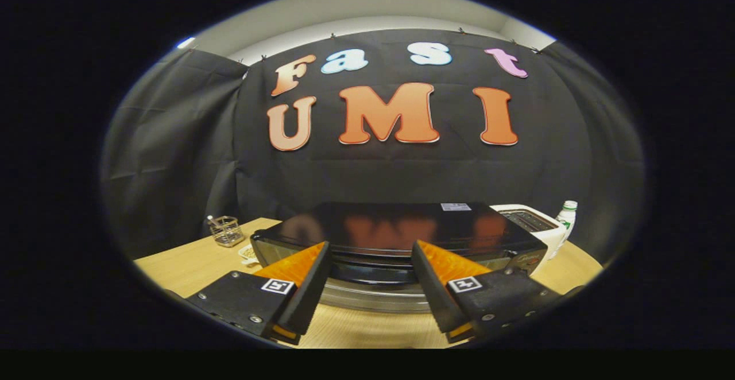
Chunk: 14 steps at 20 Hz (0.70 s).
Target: Open the toaster oven, put the food inside, and close the toaster oven door.
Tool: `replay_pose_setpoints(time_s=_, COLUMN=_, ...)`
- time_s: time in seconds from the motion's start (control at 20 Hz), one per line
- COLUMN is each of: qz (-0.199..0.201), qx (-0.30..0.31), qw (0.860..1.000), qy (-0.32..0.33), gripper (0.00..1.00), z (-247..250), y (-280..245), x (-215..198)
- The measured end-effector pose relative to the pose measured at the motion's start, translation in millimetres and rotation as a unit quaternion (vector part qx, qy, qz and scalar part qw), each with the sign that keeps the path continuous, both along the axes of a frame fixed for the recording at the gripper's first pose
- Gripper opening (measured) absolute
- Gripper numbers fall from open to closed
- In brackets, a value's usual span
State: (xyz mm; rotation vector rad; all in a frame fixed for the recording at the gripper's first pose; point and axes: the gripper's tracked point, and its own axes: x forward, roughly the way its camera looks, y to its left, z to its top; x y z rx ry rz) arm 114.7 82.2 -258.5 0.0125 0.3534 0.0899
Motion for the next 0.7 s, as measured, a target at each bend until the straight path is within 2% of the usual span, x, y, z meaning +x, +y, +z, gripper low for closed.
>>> replay_pose_setpoints(time_s=0.15, qz=0.019, qx=-0.006, qw=1.000, qy=-0.001, gripper=0.80, z=2.2, y=2.9, x=-20.4)
replay_pose_setpoints(time_s=0.4, qz=0.039, qx=-0.017, qw=0.999, qy=0.032, gripper=0.80, z=-18.6, y=9.0, x=-84.3)
replay_pose_setpoints(time_s=0.55, qz=0.059, qx=-0.018, qw=0.995, qy=0.075, gripper=0.80, z=-43.4, y=15.2, x=-115.0)
replay_pose_setpoints(time_s=0.7, qz=0.069, qx=0.024, qw=0.986, qy=0.151, gripper=0.80, z=-68.9, y=15.4, x=-132.9)
